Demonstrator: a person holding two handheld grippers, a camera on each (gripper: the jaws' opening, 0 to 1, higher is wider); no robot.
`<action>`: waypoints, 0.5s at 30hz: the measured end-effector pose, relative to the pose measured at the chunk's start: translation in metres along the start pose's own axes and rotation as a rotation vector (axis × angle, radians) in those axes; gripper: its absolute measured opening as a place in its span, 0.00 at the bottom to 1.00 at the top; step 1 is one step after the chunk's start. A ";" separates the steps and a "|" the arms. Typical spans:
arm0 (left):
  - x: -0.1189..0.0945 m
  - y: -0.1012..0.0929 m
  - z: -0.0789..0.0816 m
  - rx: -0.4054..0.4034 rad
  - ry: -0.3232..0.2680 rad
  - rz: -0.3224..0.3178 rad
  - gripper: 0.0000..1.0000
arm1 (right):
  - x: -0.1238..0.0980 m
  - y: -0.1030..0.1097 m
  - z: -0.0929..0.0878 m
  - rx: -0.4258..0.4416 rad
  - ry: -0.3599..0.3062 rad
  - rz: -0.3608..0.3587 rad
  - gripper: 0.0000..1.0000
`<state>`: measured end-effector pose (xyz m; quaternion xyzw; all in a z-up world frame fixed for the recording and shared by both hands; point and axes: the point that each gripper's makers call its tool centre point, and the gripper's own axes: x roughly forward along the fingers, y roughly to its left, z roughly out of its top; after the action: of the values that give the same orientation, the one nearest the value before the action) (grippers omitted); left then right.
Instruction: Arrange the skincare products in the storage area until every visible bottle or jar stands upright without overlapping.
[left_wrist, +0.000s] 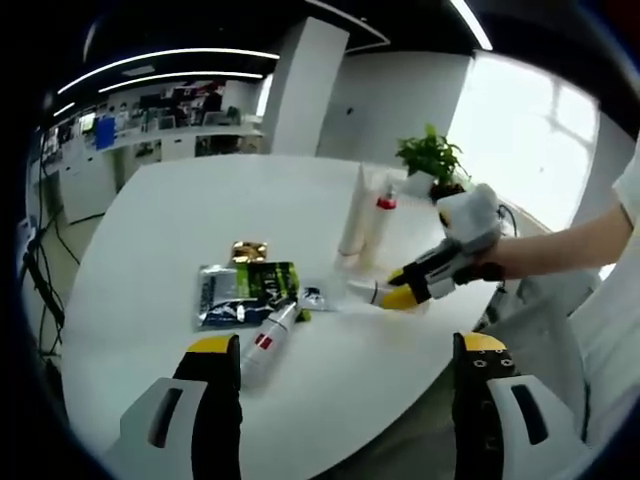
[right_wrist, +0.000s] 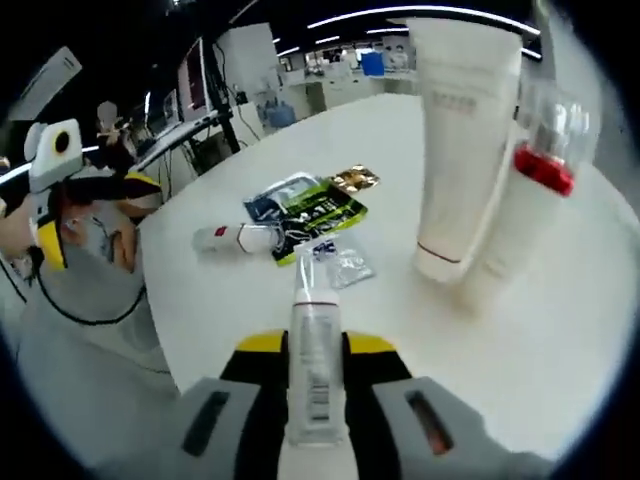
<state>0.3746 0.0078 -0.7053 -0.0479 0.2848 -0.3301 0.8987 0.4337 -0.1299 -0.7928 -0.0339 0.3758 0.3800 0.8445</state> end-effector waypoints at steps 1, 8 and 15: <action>0.000 -0.002 0.001 0.000 -0.002 -0.004 0.85 | -0.004 0.002 0.003 0.040 -0.027 0.007 0.19; -0.002 -0.013 0.006 -0.022 -0.021 -0.034 0.85 | -0.023 0.017 0.018 0.221 -0.166 0.072 0.19; -0.006 -0.030 0.022 -0.098 -0.073 -0.094 0.86 | -0.043 0.045 0.040 0.339 -0.324 0.212 0.20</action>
<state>0.3654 -0.0139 -0.6759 -0.1174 0.2650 -0.3558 0.8885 0.4100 -0.1104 -0.7254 0.2090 0.2952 0.3984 0.8429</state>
